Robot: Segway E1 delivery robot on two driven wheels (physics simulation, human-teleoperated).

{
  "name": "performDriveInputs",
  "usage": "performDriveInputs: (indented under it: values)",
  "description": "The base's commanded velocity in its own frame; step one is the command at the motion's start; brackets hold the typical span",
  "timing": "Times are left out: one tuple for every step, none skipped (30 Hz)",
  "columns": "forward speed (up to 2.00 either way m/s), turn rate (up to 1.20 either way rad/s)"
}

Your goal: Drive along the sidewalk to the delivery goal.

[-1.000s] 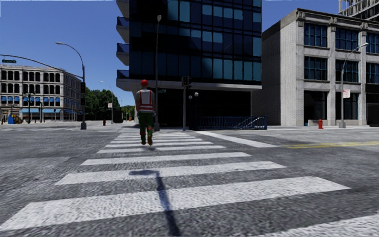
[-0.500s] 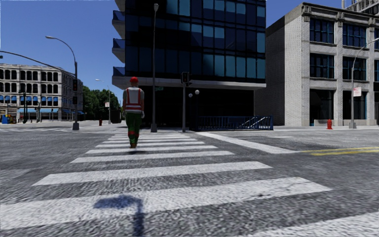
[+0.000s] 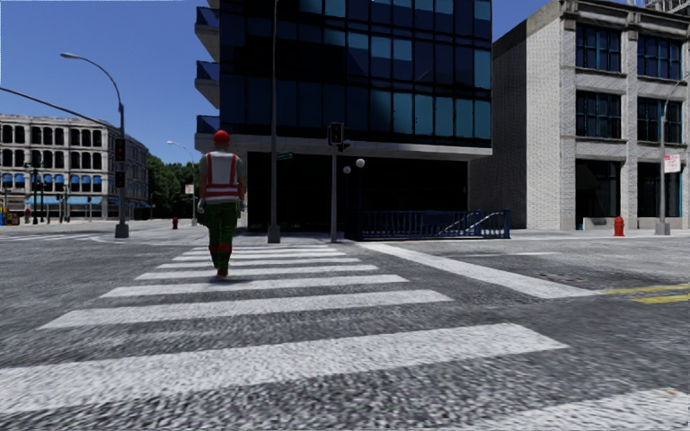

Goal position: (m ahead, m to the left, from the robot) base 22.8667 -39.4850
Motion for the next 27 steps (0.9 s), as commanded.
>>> performDriveInputs:
  values:
    - [2.00, 0.00]
    - [2.00, 0.00]
    - [2.00, 0.00]
    - [2.00, 0.00]
    - [2.00, 0.00]
    - [2.00, 0.00]
    - [2.00, 0.00]
    - [2.00, 0.00]
    - [2.00, 0.00]
    - [2.00, 0.00]
    - [2.00, 0.00]
    - [2.00, 0.09]
    - [2.00, 0.09]
    - [2.00, 0.16]
    - [2.00, 0.17]
    - [2.00, 0.18]
    - [2.00, 0.18]
    - [2.00, 0.18]
    - [2.00, 0.22]
    - [2.00, 0.24]
    - [2.00, 0.25]
    - [2.00, 0.25]
    - [2.00, 0.25]
    - [2.00, 0.26]
    - [2.00, 0.28]
    - [2.00, 0.30]
    - [2.00, 0.30]
